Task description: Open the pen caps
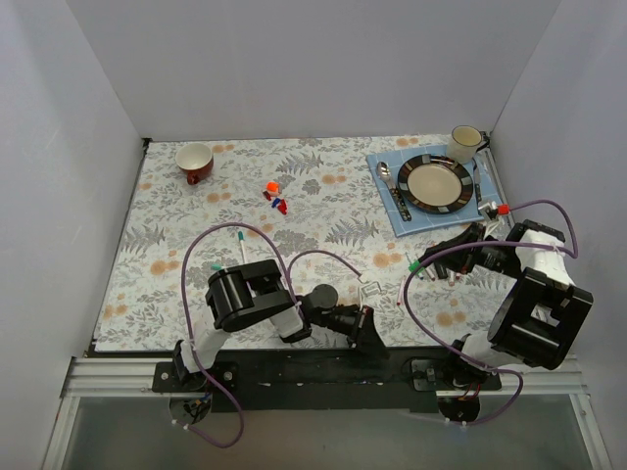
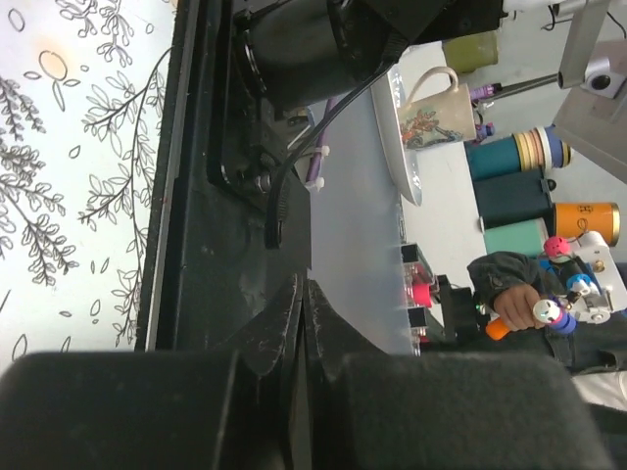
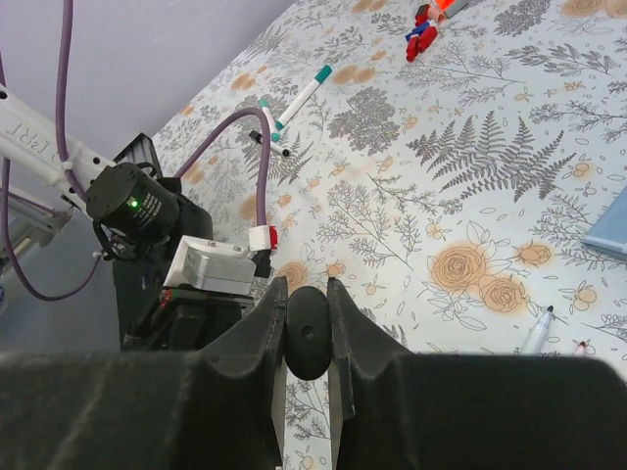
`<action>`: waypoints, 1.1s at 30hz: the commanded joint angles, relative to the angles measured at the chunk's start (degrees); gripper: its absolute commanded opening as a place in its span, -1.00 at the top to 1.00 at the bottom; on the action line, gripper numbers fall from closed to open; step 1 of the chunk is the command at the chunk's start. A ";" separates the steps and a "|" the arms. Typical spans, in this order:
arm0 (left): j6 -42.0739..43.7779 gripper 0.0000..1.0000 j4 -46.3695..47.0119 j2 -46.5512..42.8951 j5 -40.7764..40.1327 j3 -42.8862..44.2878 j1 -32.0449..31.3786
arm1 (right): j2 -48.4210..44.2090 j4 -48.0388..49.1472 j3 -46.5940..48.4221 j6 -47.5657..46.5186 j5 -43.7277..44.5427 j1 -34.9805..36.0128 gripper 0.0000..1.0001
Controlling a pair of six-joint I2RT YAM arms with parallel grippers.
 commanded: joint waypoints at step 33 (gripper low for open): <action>27.97 -0.46 -20.60 -18.47 4.13 15.88 9.37 | -12.59 1.65 7.86 9.74 -12.56 16.99 0.97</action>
